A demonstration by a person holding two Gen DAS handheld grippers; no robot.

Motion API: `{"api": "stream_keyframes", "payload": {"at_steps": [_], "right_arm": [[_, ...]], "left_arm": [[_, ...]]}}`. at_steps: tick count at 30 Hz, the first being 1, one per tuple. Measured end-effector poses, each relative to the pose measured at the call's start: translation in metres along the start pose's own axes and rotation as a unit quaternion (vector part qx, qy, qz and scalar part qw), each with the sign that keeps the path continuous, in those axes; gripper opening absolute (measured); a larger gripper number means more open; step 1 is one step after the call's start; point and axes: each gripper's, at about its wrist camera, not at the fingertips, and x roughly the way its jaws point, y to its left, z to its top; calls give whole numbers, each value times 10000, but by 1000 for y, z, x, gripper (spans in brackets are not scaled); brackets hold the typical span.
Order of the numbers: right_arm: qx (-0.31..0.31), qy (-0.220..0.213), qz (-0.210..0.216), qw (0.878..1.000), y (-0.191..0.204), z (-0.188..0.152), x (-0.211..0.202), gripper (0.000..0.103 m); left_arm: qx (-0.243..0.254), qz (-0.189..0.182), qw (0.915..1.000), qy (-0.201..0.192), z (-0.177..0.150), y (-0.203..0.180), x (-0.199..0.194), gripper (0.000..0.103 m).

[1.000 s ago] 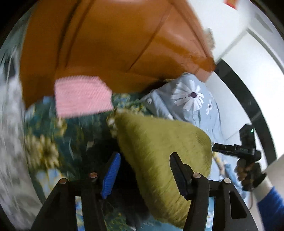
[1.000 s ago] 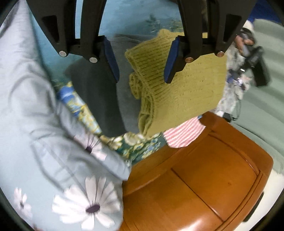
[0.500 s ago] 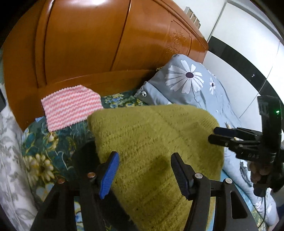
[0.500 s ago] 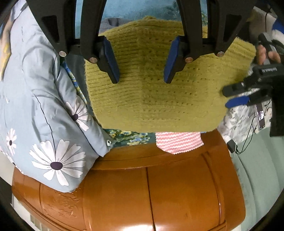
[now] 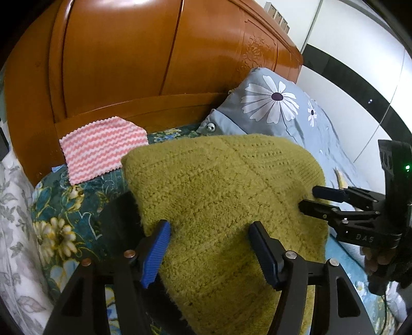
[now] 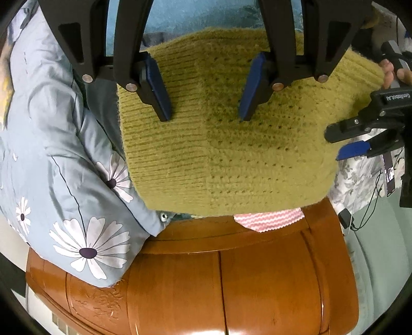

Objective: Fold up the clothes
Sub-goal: 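Lower the folded sweater onto the grey clothes pile with both grippers, then open both grippers and release the sweater on the pile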

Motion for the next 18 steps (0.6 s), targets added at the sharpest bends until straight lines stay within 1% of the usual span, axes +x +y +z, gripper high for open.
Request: {"api": "stream_keyframes", "payload": {"at_steps": [3, 7, 9, 10, 13, 16, 17, 18], "right_arm": [[13, 15, -43, 10000, 3, 5, -11, 58], [187, -175, -44, 9997, 4, 3, -36, 58], [191, -279, -136, 9993, 6, -5, -50, 58], [214, -303, -185, 9991, 7, -12, -55, 58], [436, -279, -115, 9986, 12, -34, -64, 58], [685, -152, -59, 9975, 16, -57, -66, 58], [777, -106, -75, 9969, 17, -64, -66, 58], [868, -72, -77, 9962, 18, -70, -66, 58]], "left_arm": [[-16, 44, 10000, -3, 4, -1, -5, 71], [-41, 88, 9999, -47, 5, -4, -18, 75], [-46, 85, 9999, -56, 1, -7, -26, 80], [-41, 61, 9999, -72, -3, -10, -30, 81], [-19, -38, 9999, -133, -18, -19, -41, 84], [-185, -213, 9994, -207, -34, -30, -52, 92], [-243, -262, 9991, -216, -39, -33, -54, 99], [-285, -312, 9988, -235, -45, -37, -57, 103]]}}
